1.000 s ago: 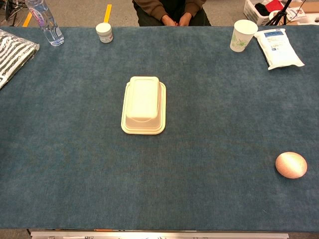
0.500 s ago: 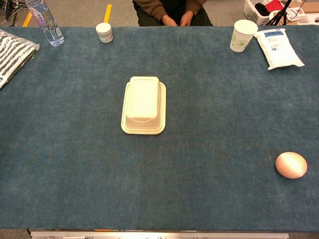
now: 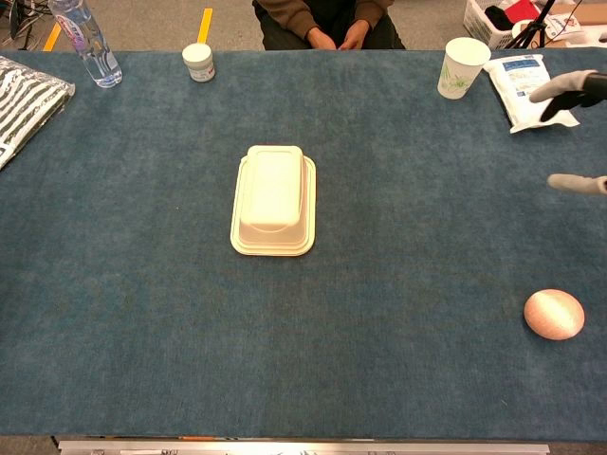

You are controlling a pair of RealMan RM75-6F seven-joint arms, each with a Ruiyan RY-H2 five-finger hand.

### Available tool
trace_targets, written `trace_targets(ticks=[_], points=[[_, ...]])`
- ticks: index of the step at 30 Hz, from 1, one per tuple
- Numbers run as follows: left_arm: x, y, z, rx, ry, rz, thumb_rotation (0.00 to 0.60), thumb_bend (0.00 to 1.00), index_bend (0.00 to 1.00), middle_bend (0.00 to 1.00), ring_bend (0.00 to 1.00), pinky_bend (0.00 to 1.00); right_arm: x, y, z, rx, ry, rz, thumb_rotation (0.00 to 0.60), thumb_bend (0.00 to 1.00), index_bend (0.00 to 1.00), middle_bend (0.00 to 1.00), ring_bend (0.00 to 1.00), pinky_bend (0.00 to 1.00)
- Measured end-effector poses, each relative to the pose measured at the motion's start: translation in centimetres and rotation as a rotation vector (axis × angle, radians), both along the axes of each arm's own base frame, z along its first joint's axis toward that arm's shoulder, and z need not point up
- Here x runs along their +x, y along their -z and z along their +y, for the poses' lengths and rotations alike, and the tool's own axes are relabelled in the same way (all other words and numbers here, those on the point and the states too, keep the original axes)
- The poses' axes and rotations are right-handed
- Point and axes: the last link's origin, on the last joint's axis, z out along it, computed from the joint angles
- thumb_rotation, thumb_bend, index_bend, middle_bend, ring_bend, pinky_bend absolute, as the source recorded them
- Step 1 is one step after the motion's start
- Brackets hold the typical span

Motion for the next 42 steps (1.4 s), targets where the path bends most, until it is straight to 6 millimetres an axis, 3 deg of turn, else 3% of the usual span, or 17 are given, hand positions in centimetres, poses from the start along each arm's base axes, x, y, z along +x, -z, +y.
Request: trace_targets(ticks=[6,11,18,23,31,42], points=[[-0.2,-0.7,-0.8,0.018,-0.003,-0.015,0.600,0.15,0.30,0.23,0.15,0.12,4.3,3.3,-2.5,0.146,-0.092,-0.085,0.600,0.19,0.40,0.53,0.46,0.42],[-0.6,-0.9,-1.4,0.019,-0.017,-0.022,0.600,0.15,0.30,0.23,0.15,0.12,8.3,6.4,-4.2,0.255,-0.149,-0.183,0.600,0.21,0.59,0.66,0.61,0.55],[-0.6,-1.2,-1.6,0.029,-0.016,-0.035,0.600,0.15,0.31,0.23,0.15,0.12,11.4,9.8,-5.5,0.372,-0.120,-0.359,0.600,0.32,0.83,0.85,0.85,0.84],[-0.7,-1.3,-1.7,0.033,-0.026,-0.036,0.600,0.15,0.31,0.23,0.15,0.12,13.7,13.1,-6.7,0.444,-0.104,-0.452,0.600,0.41,0.92,0.94,0.95,0.95],[-1.3,-1.7,-1.8,0.046,-0.049,-0.043,0.600,0.15,0.31,0.23,0.15,0.12,16.2,17.6,-8.5,0.505,-0.055,-0.472,0.600,0.44,0.97,0.95,0.96,0.96],[-1.8,-2.0,-1.9,0.051,-0.065,-0.045,0.600,0.15,0.31,0.23,0.15,0.12,19.2,21.9,-9.1,0.561,-0.036,-0.485,0.600,0.44,0.97,0.95,0.96,0.96]])
